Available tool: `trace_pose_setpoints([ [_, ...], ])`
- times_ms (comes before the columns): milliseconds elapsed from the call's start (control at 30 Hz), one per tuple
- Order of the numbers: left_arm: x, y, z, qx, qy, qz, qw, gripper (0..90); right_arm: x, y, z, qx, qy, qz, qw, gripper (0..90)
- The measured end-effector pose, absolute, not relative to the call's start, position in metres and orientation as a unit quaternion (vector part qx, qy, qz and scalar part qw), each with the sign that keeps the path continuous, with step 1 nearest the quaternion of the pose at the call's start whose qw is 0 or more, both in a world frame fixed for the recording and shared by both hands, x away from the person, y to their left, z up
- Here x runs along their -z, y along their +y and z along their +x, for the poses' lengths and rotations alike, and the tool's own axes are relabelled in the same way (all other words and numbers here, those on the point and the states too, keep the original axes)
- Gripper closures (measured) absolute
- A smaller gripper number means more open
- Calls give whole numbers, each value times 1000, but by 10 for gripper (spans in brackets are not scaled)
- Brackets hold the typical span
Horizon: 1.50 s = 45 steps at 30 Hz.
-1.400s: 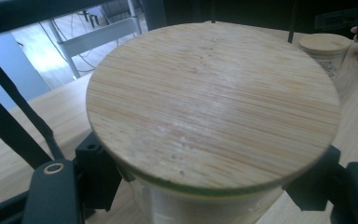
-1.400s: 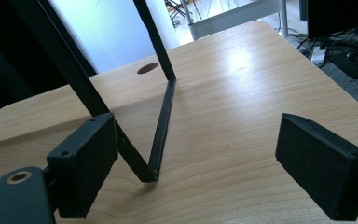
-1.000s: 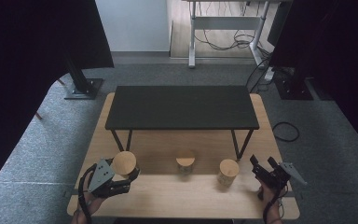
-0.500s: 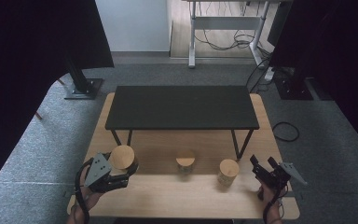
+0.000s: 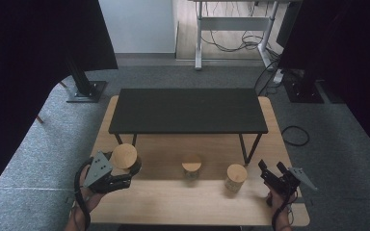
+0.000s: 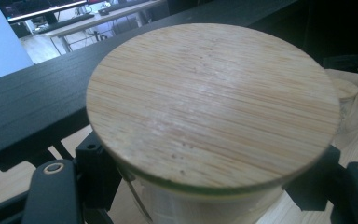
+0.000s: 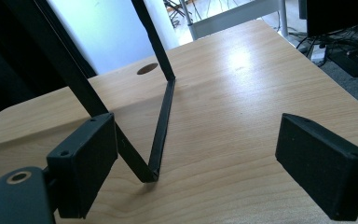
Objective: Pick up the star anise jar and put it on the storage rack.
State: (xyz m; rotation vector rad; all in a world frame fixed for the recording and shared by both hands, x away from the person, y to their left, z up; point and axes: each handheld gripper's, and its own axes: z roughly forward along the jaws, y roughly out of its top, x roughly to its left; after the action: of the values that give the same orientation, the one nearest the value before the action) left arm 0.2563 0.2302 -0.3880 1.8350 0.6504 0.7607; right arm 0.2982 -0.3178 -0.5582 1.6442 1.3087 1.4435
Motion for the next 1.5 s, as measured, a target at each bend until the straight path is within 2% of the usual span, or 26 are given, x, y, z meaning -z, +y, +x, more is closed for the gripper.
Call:
trace_pose_setpoints([
  [1500,350,224,281,-321,252,755,513,250,558,-318,299,-542,494,615,290,125],
])
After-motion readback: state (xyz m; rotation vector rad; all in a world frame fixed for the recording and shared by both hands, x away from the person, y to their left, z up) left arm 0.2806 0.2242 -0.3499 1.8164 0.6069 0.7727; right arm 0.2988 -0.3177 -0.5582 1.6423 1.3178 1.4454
